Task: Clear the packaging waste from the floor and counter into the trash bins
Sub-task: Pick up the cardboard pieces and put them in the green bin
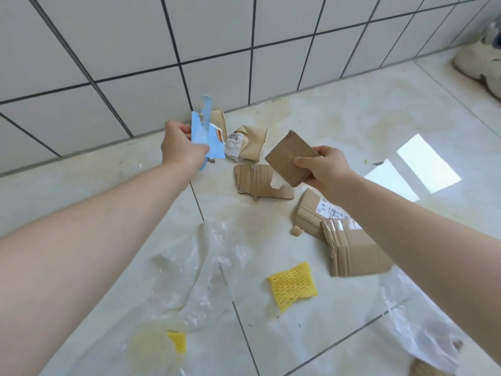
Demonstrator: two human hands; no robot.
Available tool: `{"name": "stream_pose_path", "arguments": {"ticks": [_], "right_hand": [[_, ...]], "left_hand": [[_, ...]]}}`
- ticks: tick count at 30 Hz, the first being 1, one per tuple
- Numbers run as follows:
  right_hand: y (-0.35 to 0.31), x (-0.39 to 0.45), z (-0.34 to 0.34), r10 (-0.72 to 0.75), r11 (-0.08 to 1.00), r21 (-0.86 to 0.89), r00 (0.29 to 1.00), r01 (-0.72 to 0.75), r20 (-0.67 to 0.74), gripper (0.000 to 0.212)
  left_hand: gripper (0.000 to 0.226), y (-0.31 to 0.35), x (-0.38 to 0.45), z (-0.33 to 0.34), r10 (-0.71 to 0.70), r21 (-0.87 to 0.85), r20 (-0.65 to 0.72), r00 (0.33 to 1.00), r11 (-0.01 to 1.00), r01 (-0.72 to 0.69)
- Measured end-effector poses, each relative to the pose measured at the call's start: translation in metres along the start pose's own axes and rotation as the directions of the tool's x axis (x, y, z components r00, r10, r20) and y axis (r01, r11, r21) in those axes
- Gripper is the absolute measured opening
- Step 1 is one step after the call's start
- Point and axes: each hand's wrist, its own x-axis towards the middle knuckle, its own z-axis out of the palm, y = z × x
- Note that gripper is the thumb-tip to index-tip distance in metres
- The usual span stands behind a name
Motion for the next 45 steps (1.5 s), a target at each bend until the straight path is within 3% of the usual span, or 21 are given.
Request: {"name": "stream_pose_path", "arguments": {"ticks": [5, 9, 13, 16, 21, 26, 30, 32, 38, 45], "right_hand": [[-0.009, 0.018, 0.025, 0.045, 0.994, 0.099, 0.997, -0.051, 0.067, 0.017], [-0.013, 0.033, 0.045, 0.112, 0.979, 0.165, 0.991, -0.122, 0.067, 0.022], [-0.018, 0.043, 0.063, 0.147, 0.969, 0.188, 0.986, -0.161, 0.084, 0.034], [-0.018, 0.048, 0.075, 0.173, 0.974, 0.135, 0.982, -0.182, 0.076, 0.037], [-0.012, 0.053, 0.088, 0.222, 0.97, 0.078, 0.972, -0.228, 0.077, 0.045], [-0.004, 0.055, 0.091, 0.265, 0.96, 0.074, 0.962, -0.27, 0.067, 0.04], [-0.003, 0.058, 0.085, 0.273, 0.953, 0.114, 0.959, -0.281, 0.08, 0.016], [-0.003, 0.059, 0.082, 0.264, 0.955, 0.118, 0.961, -0.273, 0.084, 0.015], [-0.003, 0.06, 0.082, 0.261, 0.959, 0.096, 0.963, -0.266, 0.065, 0.021], [-0.002, 0.063, 0.083, 0.245, 0.969, 0.021, 0.969, -0.245, 0.006, 0.018]], "left_hand": [[0.025, 0.007, 0.041, 0.001, -0.116, -0.085, 0.057, 0.992, 0.989, 0.121], [0.025, 0.008, 0.056, 0.007, -0.191, -0.164, 0.101, 0.976, 0.965, 0.205], [0.03, 0.007, 0.063, 0.014, -0.203, -0.103, 0.09, 0.975, 0.972, 0.212], [0.024, 0.005, 0.063, 0.02, -0.221, -0.068, 0.075, 0.972, 0.972, 0.226], [0.039, 0.004, 0.066, 0.029, -0.241, -0.127, 0.14, 0.96, 0.957, 0.259], [0.04, 0.002, 0.067, 0.033, -0.248, -0.178, 0.179, 0.952, 0.944, 0.279], [0.04, -0.003, 0.07, 0.031, -0.283, -0.217, 0.124, 0.951, 0.928, 0.304], [0.042, -0.007, 0.072, 0.03, -0.301, -0.224, 0.098, 0.949, 0.922, 0.316], [0.015, -0.013, 0.076, 0.028, -0.315, -0.292, 0.054, 0.948, 0.903, 0.316], [0.02, -0.006, 0.074, 0.031, -0.341, -0.329, 0.107, 0.934, 0.874, 0.357]]}}
